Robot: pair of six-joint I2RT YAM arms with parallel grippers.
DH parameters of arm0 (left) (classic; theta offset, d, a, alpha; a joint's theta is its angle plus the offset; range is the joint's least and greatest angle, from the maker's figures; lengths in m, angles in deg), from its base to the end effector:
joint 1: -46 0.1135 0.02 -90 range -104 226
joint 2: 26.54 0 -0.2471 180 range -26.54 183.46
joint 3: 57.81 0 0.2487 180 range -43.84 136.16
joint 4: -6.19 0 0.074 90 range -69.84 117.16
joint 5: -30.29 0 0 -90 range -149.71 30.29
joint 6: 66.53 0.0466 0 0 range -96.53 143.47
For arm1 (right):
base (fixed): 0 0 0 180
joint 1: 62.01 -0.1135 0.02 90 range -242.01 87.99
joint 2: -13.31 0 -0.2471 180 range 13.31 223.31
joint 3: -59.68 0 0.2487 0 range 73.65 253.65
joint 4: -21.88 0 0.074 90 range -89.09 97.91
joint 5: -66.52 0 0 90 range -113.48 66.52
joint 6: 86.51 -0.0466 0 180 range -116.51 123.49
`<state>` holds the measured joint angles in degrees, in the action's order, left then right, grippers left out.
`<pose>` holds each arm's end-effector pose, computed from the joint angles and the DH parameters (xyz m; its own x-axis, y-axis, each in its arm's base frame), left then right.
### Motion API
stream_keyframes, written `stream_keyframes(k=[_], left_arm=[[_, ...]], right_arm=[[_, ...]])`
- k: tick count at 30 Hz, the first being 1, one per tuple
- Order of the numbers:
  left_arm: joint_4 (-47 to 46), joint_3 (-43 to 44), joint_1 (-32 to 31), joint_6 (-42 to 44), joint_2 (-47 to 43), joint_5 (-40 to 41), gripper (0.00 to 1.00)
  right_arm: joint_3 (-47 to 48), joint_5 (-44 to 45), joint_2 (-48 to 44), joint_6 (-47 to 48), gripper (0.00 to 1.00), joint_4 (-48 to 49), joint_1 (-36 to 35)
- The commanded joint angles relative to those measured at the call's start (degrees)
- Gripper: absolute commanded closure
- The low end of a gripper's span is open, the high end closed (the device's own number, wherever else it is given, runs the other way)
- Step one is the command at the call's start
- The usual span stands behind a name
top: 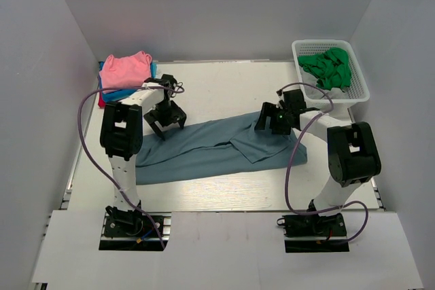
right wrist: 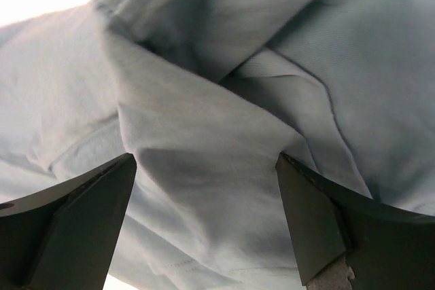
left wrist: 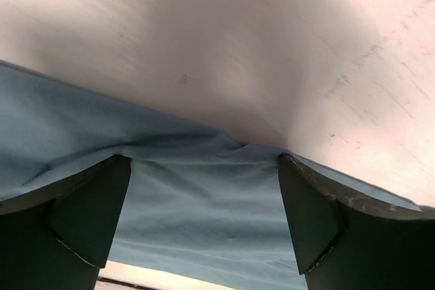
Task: Fold and stack the t-shirts
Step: Fold the other side of the tshirt into a rectangle
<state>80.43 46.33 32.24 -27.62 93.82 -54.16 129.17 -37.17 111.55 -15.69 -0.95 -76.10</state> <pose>0.3728 -0.0867 0.1369 -0.7949 -0.6027 -0.0702 -0.6066 0.7922 0.0670 0.3344 0.0953 0.1450 -0.8423 0.1177 -0.5260 -0.1085 0.9189 0.3793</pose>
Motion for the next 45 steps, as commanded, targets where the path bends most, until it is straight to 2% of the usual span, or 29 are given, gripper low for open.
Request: stream_keyframes(k=[1,3,8,12,14,18,19,20,22,26,30,33,35,36,39,45], left_arm=[[-2.7,2.5,-0.4,1.5,1.6,1.2,0.0],[-3.9,4.1,-0.4,3.5,2.7,1.2,0.0],[-3.6,14.9,-0.9,7.2,4.4,2.0,0.0],[-0.2,17.5,-0.9,8.6,0.0,5.8,0.0],[1.3,13.8,-0.3,8.6,-3.4,8.9,0.0],[1.8,-1.3,1.7,7.2,-12.9,12.6,0.0],[1.8,-6.8,2.2,5.6,-16.5,12.7,0.0],[1.8,-6.8,2.2,5.6,-18.4,12.7,0.0],[0.6,-14.9,3.6,5.6,-22.2,11.2,0.0],[-6.1,-25.3,6.4,5.0,-29.9,10.4,0.0],[-15.2,-29.4,7.8,8.3,-32.3,4.0,0.02],[-16.4,-30.1,8.3,8.3,-30.8,4.0,0.16],[-16.4,-30.6,8.9,8.3,-29.7,4.0,0.2],[-16.9,-30.6,8.9,8.8,-29.0,4.0,0.27],[-17.5,-30.6,9.5,8.8,-28.4,4.0,0.36],[-16.9,-31.7,10.1,8.8,-28.4,5.4,0.38]], right_arm=[[-2.7,8.8,0.6,-3.8,0.09,-2.5,2.7],[-3.4,10.6,0.0,-5.2,0.09,-2.7,4.3],[-1.1,9.7,0.5,-4.5,0.09,-3.0,6.3],[0.6,5.7,0.7,-2.5,0.09,-1.5,6.3],[1.2,4.6,0.9,-2.4,0.09,-1.8,6.1],[0.7,3.2,1.0,-1.4,0.09,-1.9,6.0],[0.5,3.3,1.0,-1.3,0.09,-1.8,6.0],[0.4,3.3,0.6,-1.1,0.09,-1.8,6.0],[-0.7,3.0,-0.1,-0.9,0.09,-2.0,6.1],[-1.7,2.4,-0.5,-0.5,0.09,-1.9,6.2],[-1.7,2.4,-0.2,0.0,0.09,-2.8,6.2],[-1.6,2.6,-0.3,0.3,0.09,-3.2,6.2],[-1.4,2.8,-0.6,0.4,0.09,-3.4,6.1],[-1.3,2.7,-0.7,0.5,0.09,-3.4,6.3],[-1.3,3.1,-0.8,0.5,0.09,-3.5,6.1],[-1.7,3.6,-1.1,0.0,0.09,-3.8,6.3]])
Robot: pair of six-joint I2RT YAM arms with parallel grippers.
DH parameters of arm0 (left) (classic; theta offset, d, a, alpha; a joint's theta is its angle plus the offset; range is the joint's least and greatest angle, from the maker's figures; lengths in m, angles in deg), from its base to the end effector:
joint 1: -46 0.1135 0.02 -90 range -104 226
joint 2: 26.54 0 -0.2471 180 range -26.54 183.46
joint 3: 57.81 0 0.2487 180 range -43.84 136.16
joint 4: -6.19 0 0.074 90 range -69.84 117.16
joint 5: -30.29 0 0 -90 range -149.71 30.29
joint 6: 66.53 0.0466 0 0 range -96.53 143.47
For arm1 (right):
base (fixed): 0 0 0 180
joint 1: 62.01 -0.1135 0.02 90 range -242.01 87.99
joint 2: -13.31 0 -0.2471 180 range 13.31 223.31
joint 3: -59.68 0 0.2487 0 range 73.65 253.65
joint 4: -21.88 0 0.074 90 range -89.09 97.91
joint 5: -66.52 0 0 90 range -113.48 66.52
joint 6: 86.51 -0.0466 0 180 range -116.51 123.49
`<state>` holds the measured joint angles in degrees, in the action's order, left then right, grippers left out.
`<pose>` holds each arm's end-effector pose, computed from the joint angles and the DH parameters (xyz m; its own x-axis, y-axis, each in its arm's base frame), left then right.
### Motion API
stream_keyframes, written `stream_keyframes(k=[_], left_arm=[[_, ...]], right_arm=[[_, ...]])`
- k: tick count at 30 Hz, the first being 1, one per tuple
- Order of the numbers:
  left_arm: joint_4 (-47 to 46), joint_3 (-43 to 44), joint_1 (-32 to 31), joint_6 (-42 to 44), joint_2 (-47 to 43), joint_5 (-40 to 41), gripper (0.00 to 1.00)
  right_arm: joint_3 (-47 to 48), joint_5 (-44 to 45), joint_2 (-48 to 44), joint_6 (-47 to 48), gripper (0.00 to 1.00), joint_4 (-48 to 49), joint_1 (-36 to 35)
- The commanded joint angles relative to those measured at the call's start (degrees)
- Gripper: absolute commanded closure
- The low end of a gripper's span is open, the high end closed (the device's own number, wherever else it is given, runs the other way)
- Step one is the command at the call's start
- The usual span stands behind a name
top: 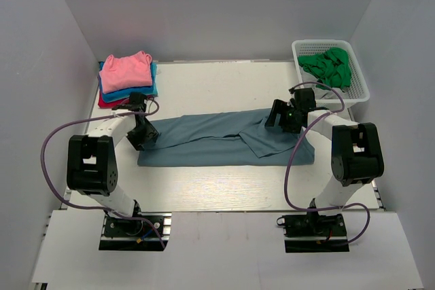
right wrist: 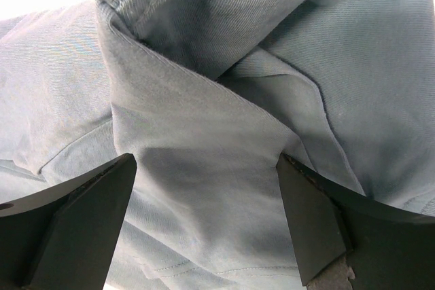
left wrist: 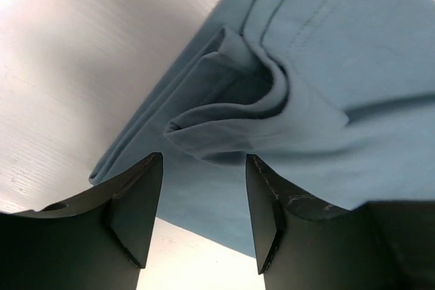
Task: Fold and stack the t-shirts
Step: Fold the other side of the tshirt into a rectangle
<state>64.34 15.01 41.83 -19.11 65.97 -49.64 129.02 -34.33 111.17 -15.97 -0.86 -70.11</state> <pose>0.2901 -0.0130 0.1594 -0.7415 -0.6139 -0.2708 -0.6340 0.7731 -0.0167 0.3426 0.0576 0.1461 -0.8131 0.2148 -0.5411 0.0168 0.9377 0.3469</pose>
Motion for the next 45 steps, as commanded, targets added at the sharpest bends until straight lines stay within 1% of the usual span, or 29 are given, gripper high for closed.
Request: stream_keyframes(k=[1,5,6,7,10,11,13,14,16,17,21,25,29,35,39,45], left_arm=[[-0.2,-0.9,0.5,0.3,-0.6,0.8,0.38],[0.6,-1.5,1.0,0.8,-0.6,2.0,0.39],[-0.1,-1.5,1.0,0.8,-0.6,2.0,0.4],[-0.8,-1.5,1.0,0.8,-0.6,1.5,0.44],[-2.7,-1.5,1.0,0.8,0.7,0.1,0.49],[-2.7,-1.5,1.0,0.8,0.7,-0.5,0.58],[-3.4,-0.9,1.0,0.8,2.1,-0.5,0.67],[-3.4,-0.3,1.0,0.2,2.8,-0.5,0.77],[-3.4,0.6,1.0,0.2,2.8,-1.0,0.88],[-3.4,1.1,1.0,0.2,2.8,-1.0,1.0],[-2.9,3.1,1.0,0.2,1.4,-1.0,1.0],[-2.3,5.0,1.0,0.9,-1.5,1.0,1.0],[-4.5,5.6,1.0,2.8,-3.5,1.6,1.0],[-7.4,12.0,0.3,7.1,-3.5,-2.1,1.0],[-9.7,16.0,0.3,9.2,-2.2,-4.1,1.0],[-9.2,23.2,-0.2,9.7,2.8,-4.8,1.0]], right_arm=[[-1.5,0.7,-0.7,0.5,0.09,-3.8,0.3],[-1.1,0.5,-0.4,0.2,0.09,-3.8,0.1],[-1.1,0.3,-0.2,0.0,0.09,-3.8,0.4],[-1.2,0.1,-0.4,-0.2,0.09,-4.0,0.1],[-1.2,0.2,-0.4,-0.3,0.09,-3.8,0.2],[-1.2,0.2,-0.3,-0.3,0.09,-3.8,0.1],[-1.1,0.2,-0.6,-0.3,0.09,-3.9,0.1],[-1.1,0.3,-0.5,-0.4,0.09,-3.9,0.1],[-1.1,0.2,-0.6,-0.5,0.09,-3.8,0.2],[-1.2,0.3,-0.7,-0.7,0.09,-3.8,0.1],[-1.8,0.4,-0.9,-0.8,0.09,-3.6,0.0],[-2.6,0.1,-1.2,-1.4,0.09,-2.9,0.0],[-3.4,0.6,-2.0,-1.6,0.09,-1.6,0.2],[-3.6,0.6,-2.1,-2.2,0.09,-1.2,0.1],[-4.5,0.2,-2.1,-2.7,0.09,-0.1,0.2],[-4.5,0.2,-2.2,-2.8,0.09,0.3,0.1]])
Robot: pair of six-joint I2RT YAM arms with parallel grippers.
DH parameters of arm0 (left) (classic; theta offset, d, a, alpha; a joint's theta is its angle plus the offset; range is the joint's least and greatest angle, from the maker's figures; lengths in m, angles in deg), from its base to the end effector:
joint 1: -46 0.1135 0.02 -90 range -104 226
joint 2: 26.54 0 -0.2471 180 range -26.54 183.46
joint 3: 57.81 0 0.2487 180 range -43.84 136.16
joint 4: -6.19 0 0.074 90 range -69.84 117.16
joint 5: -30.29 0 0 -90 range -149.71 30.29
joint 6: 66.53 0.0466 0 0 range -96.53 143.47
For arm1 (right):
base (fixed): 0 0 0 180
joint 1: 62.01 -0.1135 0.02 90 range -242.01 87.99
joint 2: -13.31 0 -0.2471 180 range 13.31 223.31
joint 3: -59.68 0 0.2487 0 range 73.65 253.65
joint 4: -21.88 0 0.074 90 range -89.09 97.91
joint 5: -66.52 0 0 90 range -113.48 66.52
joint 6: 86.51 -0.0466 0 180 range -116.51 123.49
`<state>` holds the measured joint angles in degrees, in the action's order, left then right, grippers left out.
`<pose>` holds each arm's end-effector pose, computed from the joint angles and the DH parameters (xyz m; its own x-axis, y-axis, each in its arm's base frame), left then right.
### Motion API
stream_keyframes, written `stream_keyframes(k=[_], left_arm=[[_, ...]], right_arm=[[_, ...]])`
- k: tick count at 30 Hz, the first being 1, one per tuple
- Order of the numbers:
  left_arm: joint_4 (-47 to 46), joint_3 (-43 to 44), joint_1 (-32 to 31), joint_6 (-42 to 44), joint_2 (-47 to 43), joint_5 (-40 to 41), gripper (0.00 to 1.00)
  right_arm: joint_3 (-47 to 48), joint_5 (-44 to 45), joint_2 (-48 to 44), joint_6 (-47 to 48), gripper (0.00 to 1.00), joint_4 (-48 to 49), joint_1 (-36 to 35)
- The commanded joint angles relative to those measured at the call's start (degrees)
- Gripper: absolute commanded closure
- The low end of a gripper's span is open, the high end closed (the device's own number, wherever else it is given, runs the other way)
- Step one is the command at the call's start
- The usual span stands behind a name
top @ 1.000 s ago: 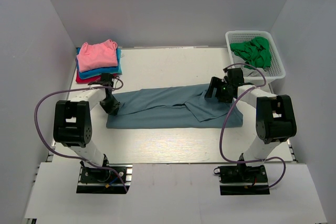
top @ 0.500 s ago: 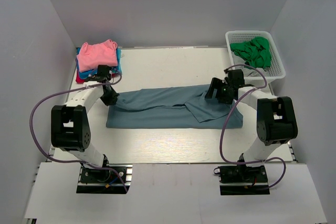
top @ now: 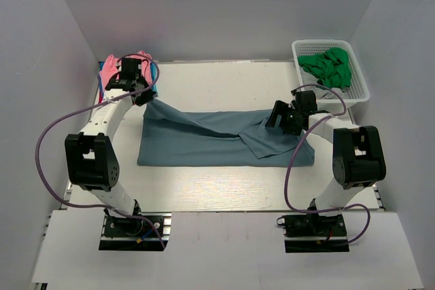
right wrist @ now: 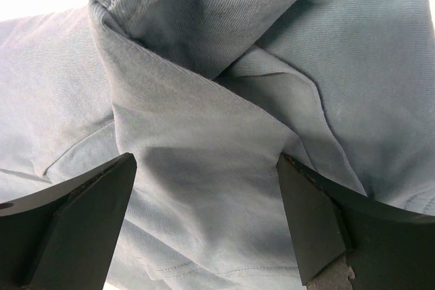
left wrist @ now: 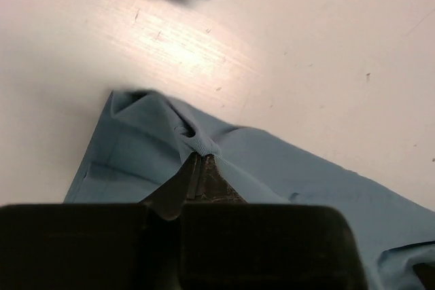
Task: Fold and stack the t-shirts
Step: Fold the other side of the tshirt into a rectangle
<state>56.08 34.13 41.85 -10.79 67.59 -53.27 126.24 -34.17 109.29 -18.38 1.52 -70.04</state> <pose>0.3597 -0.0209 0.2555 -0.6521 -0.5136 -0.5577 -0.4403 0.8554 -0.2728 0.3352 0.0560 0.1456 -0.7970 0.2572 -0.5465 0.0442 0.9272 0.3720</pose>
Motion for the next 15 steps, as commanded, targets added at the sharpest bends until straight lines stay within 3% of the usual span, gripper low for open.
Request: stream_keyframes(k=[1,11,15], left_arm=[[-0.1,4.8,-0.3,1.4,1.2,-0.3,1.0],[1.5,4.5,-0.3,2.1,-1.4,3.8,1.0],[4.4,-1.1,0.5,-2.1,-3.2,6.2,1.0]], right_arm=[[-1.7,0.1,-0.3,-0.4,0.09,-1.8,0.1],[-1.2,-0.3,0.5,0.1,0.09,-2.5,0.1],[-1.2,-0.5,0.9,0.3,0.09,-2.5,0.2]])
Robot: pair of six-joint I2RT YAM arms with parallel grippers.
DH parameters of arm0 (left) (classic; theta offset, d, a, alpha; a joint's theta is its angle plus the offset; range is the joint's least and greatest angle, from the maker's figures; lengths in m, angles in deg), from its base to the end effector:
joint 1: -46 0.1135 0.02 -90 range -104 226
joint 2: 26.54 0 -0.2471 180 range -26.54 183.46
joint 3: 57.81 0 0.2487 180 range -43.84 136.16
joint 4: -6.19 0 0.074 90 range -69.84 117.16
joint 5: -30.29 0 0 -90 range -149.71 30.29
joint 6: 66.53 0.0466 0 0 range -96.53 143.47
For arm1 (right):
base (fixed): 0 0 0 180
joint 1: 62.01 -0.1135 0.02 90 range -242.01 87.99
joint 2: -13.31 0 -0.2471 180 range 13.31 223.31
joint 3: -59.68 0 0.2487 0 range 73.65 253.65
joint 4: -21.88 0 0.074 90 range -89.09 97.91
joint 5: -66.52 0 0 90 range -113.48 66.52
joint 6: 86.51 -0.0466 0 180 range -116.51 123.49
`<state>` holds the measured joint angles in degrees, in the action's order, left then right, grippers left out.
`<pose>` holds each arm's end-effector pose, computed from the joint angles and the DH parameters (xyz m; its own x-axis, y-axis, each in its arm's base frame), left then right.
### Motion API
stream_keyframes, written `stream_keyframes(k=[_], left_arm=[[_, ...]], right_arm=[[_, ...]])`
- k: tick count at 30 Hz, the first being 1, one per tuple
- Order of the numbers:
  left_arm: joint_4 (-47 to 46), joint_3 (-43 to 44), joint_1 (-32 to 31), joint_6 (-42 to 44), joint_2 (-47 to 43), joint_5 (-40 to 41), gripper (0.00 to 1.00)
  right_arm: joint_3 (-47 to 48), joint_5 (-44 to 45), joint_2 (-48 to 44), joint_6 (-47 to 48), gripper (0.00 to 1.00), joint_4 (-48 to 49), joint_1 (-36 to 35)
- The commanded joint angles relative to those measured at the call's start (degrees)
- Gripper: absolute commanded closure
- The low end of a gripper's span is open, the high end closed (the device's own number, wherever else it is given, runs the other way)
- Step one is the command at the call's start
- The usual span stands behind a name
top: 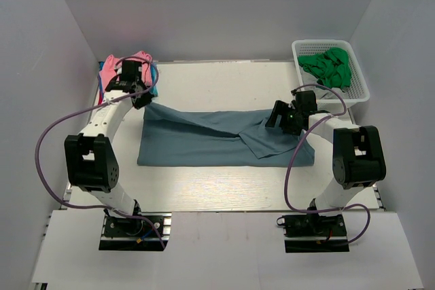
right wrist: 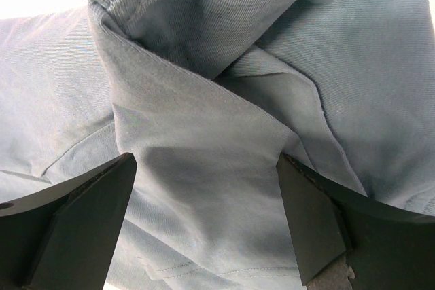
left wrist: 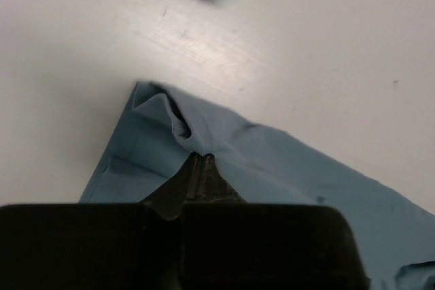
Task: Fold and stack the t-shirts
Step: Fold the other side of the tshirt into a rectangle
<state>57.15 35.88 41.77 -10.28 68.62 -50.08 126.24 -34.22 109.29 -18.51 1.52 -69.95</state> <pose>0.3636 -0.0191 0.2582 -0.6411 -0.5018 -0.5806 -0.4633 0.8563 -0.2285 0.3353 0.0555 0.1456 -0.7967 0.2605 -0.5454 0.0470 0.9263 0.3738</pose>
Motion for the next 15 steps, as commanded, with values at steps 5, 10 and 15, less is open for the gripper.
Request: stream_keyframes(k=[5,10,15], left_arm=[[3.3,-12.0,1.1,-6.9,-5.5,5.4,1.0],[4.1,-16.4,1.1,-10.9,-5.5,6.1,1.0],[7.4,-17.9,1.1,-12.7,-5.0,8.8,0.97]], right_arm=[[-1.3,-0.5,1.1,1.0,0.09,-3.1,0.2],[-1.0,-0.9,1.7,1.9,0.09,-3.9,0.1],[-1.0,-0.8,1.3,2.6,0.09,-4.2,0.1]])
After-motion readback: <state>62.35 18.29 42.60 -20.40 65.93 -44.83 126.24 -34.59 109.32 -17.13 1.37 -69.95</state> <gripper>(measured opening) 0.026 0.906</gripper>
